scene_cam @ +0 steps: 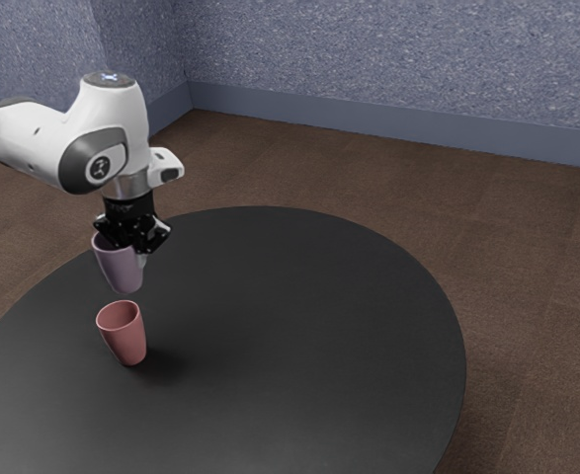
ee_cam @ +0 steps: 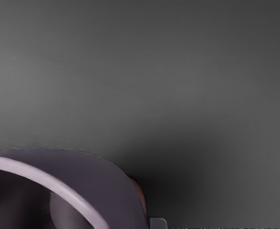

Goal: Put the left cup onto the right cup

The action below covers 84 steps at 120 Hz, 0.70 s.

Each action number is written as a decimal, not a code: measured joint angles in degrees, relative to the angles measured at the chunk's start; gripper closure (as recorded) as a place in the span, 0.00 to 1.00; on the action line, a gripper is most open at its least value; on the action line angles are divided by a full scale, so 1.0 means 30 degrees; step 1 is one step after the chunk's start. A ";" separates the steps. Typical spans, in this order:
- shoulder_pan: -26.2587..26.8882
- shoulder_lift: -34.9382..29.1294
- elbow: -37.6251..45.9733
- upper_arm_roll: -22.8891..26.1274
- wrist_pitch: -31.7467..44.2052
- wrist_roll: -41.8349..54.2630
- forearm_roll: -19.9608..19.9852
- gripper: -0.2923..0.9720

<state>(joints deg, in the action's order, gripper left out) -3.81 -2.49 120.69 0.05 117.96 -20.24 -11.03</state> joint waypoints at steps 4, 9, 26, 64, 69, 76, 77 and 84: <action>0.0026 0.0023 0.0089 -0.0001 0.0053 -0.0067 -0.0003 0.85; 0.0068 0.0038 0.0152 -0.0021 0.0111 -0.0146 -0.0007 0.85; 0.0199 0.0028 0.0447 -0.0340 0.0288 -0.0378 -0.0013 0.85; -0.0321 -0.0055 0.0890 -0.0671 0.0612 -0.0743 -0.0006 0.85; -0.0278 -0.0027 0.0956 -0.0672 0.0670 -0.0782 -0.0001 0.85; -0.0184 0.0005 0.1056 -0.0673 0.0780 -0.0838 0.0004 0.85; -0.0170 0.0007 0.1073 -0.0673 0.0799 -0.0848 0.0005 0.85; -0.0071 0.0016 0.1192 -0.0673 0.0923 -0.0915 0.0007 0.85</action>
<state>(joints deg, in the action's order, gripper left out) -4.02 -2.44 124.27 -1.97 120.73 -22.99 -11.01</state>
